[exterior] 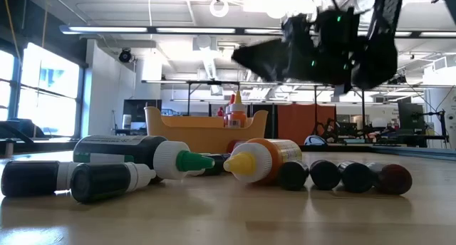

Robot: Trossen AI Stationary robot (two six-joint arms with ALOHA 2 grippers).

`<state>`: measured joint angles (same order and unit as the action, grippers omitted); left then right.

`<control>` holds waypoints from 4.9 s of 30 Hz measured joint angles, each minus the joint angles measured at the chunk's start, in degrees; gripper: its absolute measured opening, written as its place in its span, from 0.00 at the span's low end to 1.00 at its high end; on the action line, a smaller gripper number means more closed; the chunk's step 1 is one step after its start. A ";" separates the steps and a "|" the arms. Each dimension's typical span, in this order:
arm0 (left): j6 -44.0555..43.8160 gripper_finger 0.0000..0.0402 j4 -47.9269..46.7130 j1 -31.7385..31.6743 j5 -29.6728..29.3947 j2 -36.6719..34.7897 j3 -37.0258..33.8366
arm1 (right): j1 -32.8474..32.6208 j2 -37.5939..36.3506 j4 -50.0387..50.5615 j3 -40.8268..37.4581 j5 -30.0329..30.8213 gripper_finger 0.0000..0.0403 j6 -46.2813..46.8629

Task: Pick & Place food coloring
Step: Put the large green food coloring bottle into the yellow bin

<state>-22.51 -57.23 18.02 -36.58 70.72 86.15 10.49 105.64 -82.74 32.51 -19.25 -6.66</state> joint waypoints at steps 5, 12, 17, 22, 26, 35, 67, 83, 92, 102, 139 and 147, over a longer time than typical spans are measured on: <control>0.01 0.55 -1.03 0.00 0.09 0.00 0.02 | -5.49 -13.38 23.74 0.43 -0.67 0.43 -8.06; -0.08 0.55 -2.34 0.00 -0.02 0.84 -0.03 | -16.88 -22.61 58.89 6.13 5.06 0.43 -10.42; -0.29 0.55 -1.67 0.02 0.03 1.99 0.00 | -24.50 -18.44 65.01 10.20 9.97 0.43 -13.56; -0.74 0.55 -0.50 0.11 5.05 4.63 0.04 | -27.77 -16.69 69.10 14.01 20.57 0.43 -15.30; 1.50 0.55 -0.97 2.35 7.78 9.79 -0.12 | -28.29 -18.03 74.10 15.54 25.94 0.43 -13.99; 14.33 0.55 6.31 8.28 22.10 24.03 -0.07 | -28.29 -23.54 80.05 15.47 34.47 0.43 -14.40; 11.60 0.55 19.94 7.30 34.07 45.93 0.03 | -28.51 -27.29 83.65 15.39 41.38 0.42 -10.49; 8.07 0.55 14.79 6.73 34.03 45.59 0.04 | -28.51 -27.29 83.36 15.41 41.33 0.42 -10.51; 7.20 0.55 12.39 6.73 34.03 45.59 0.04 | -28.50 -27.29 83.34 15.41 40.13 0.42 -10.42; 7.18 0.55 12.03 6.73 34.03 45.76 0.04 | -28.49 -27.29 83.34 15.41 40.11 0.42 -10.35; 7.02 0.55 11.65 6.75 33.00 45.88 0.02 | -28.51 -27.27 83.36 15.41 40.09 0.42 -10.31; 7.02 0.55 11.77 6.75 33.42 46.22 0.03 | -28.50 -27.27 83.36 15.41 40.09 0.42 -10.31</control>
<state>-15.49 -45.46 24.77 -3.16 116.94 86.18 -18.01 78.37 0.62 47.92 20.84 -16.97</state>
